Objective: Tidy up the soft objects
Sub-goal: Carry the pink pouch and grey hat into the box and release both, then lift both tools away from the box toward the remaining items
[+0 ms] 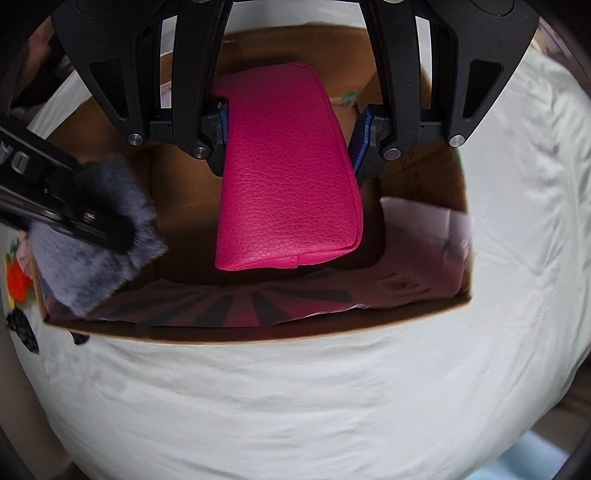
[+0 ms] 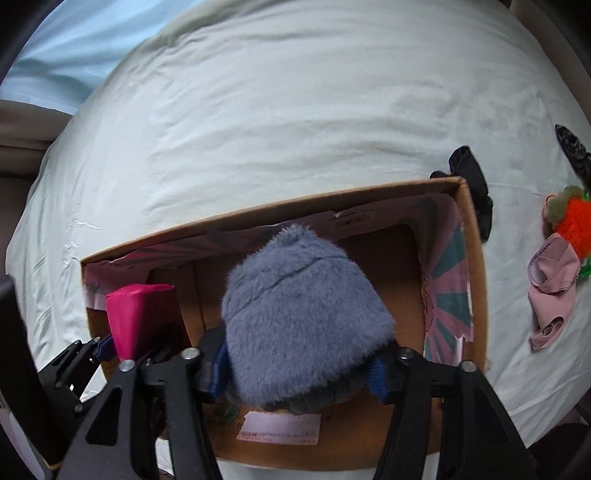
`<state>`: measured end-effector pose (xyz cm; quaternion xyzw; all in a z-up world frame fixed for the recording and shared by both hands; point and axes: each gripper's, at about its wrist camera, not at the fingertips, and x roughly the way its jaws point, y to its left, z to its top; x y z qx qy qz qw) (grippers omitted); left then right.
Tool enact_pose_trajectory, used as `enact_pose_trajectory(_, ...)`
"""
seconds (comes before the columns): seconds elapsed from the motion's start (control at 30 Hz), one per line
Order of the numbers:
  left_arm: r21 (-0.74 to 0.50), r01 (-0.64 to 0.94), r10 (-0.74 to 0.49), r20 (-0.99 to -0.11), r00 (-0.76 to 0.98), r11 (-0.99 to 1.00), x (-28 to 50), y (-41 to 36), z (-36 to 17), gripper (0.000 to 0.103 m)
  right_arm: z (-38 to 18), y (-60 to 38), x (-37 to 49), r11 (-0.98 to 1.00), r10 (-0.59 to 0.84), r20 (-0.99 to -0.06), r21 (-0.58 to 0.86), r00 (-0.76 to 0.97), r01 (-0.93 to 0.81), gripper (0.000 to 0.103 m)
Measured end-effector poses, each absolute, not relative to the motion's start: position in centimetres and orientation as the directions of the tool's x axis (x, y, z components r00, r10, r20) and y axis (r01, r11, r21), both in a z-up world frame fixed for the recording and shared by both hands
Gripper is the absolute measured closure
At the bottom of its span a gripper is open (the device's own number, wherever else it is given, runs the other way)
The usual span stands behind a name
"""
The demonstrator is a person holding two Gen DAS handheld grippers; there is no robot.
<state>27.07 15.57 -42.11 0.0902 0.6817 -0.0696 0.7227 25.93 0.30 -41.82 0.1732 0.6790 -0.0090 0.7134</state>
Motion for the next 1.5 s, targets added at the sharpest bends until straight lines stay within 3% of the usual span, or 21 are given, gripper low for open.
enact_pose_trajectory(0.03,0.044,0.252,0.025,-0.997,0.076,0.967,27.0,15.3,-42.0,0.031,-42.2,0.4,26.1,0.946,0.204,-0.976,0.215,0.072,0.241,0.026)
enact_pose_trajectory(0.07,0.066,0.272,0.043,-0.995,0.09,0.96,26.9,15.0,-41.9,0.002,-42.5,0.5,26.2,0.954,0.189,-0.98,0.199,0.065,0.225,0.015)
enact_pose_trajectory(0.1,0.098,0.286,0.068,-0.991,0.111,0.953,26.7,14.9,-41.7,0.001,-42.6,0.6,26.3,0.956,0.192,-0.98,0.2,0.056,0.214,0.0)
enact_pose_trajectory(0.17,0.133,0.297,0.091,-0.984,0.151,0.946,26.3,14.9,-41.1,0.001,-42.6,0.6,26.3,0.96,0.194,-0.979,0.202,0.057,0.193,0.0)
enact_pose_trajectory(0.5,0.08,0.271,0.041,-0.988,0.148,0.959,25.6,15.8,-39.2,0.001,-40.1,-0.1,25.3,0.97,0.17,-0.977,0.189,0.127,0.154,0.0)
enact_pose_trajectory(0.83,0.038,0.201,-0.01,-0.972,0.234,0.979,23.8,17.1,-33.9,0.001,-33.1,0.7,23.1,0.976,0.172,-0.956,0.198,0.239,0.089,0.0)
enact_pose_trajectory(1.17,0.007,0.135,-0.047,-0.92,0.389,0.991,19.7,19.0,-23.9,0.0,-21.3,0.8,18.6,0.989,0.138,-0.882,0.148,0.451,-0.014,0.0)
enact_pose_trajectory(1.5,-0.035,0.078,-0.075,-0.806,0.588,0.996,13.4,20.1,-13.3,0.0,-11.4,-2.4,10.9,0.992,0.066,-0.754,0.122,0.653,0.041,0.0)
